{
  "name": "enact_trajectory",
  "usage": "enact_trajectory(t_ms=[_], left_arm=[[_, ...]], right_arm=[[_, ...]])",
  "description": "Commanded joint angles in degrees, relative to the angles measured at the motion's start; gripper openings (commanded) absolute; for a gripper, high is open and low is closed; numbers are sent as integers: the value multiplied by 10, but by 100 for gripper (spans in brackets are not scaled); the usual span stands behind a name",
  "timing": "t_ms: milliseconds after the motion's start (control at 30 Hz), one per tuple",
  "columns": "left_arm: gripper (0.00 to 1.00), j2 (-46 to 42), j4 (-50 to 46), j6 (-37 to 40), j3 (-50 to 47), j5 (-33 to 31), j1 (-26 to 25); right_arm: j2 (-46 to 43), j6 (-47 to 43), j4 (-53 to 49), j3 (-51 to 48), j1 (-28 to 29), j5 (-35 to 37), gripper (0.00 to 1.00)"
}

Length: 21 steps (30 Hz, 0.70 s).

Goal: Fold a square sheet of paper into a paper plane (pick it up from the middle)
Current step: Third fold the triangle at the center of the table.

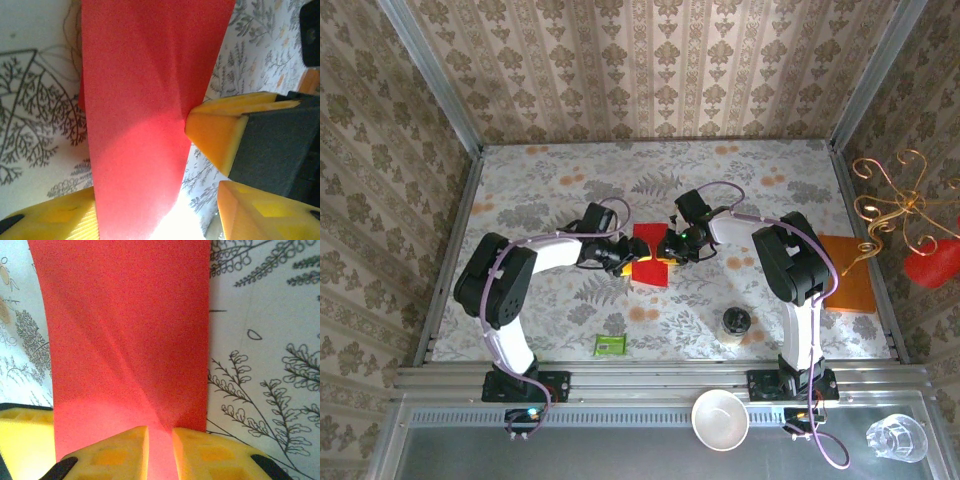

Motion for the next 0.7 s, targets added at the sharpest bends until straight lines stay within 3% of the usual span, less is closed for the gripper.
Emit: enact_trajectory(t_ms=[0, 667], left_arm=[[57, 16, 0, 26, 19, 28, 12], [25, 97, -82, 113, 101, 105, 68]], right_arm=[[27, 3, -11, -24, -8, 44, 25], [19, -10, 2, -25, -14, 34, 26]])
